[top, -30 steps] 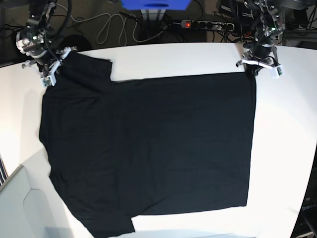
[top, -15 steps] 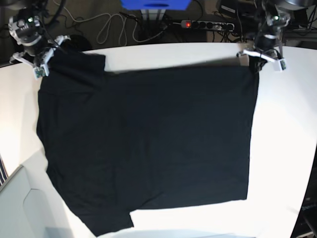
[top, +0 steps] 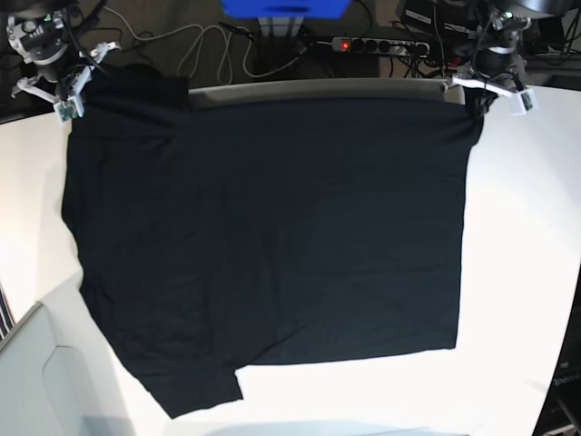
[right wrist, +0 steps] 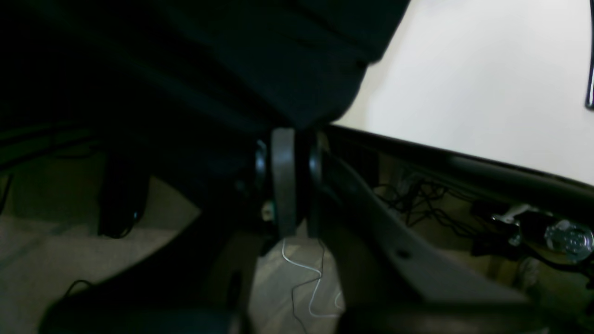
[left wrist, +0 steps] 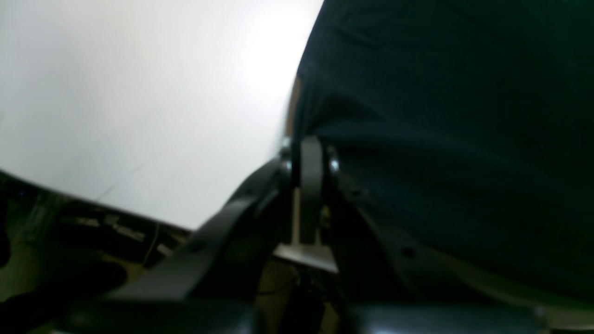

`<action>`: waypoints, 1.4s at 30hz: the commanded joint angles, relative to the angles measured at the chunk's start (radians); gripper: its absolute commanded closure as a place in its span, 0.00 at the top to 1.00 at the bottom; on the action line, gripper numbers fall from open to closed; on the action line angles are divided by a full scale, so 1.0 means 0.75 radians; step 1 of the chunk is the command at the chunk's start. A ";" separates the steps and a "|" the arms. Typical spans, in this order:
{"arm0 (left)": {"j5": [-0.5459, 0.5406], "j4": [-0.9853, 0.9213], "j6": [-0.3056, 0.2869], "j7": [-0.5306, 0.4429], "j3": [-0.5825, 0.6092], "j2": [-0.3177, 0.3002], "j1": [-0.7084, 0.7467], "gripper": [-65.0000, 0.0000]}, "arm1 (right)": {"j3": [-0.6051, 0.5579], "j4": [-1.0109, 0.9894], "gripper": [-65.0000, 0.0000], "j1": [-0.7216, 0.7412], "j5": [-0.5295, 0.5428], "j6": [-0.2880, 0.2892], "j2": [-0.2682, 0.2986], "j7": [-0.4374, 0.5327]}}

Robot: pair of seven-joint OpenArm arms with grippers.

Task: Fold the T-shirt properly
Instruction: 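Lift the shoulder edge with both grippers and pull it toward the hem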

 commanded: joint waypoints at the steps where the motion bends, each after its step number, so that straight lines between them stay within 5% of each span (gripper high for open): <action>1: -0.010 0.030 -0.006 -0.033 -0.010 -0.008 0.015 0.00 | 0.009 0.031 0.00 -0.008 -0.005 0.034 0.007 0.015; 17: 0.000 0.081 0.001 -0.033 -0.010 0.002 -0.094 0.00 | -0.024 0.067 0.00 0.287 -0.009 0.034 0.018 -0.067; 27: 0.002 0.073 0.001 -0.033 -0.012 -0.006 -0.224 0.00 | -0.222 -0.188 0.00 0.624 -0.013 0.034 0.171 -0.175; 33: 0.041 0.071 0.001 -0.033 -0.008 -0.006 -0.312 0.00 | -0.345 -0.362 0.00 0.808 -0.202 0.034 0.179 -0.165; 42: 0.198 0.005 0.001 -0.031 -0.004 -0.004 -0.476 0.00 | -0.470 -0.487 0.00 1.007 -0.290 0.034 0.177 -0.165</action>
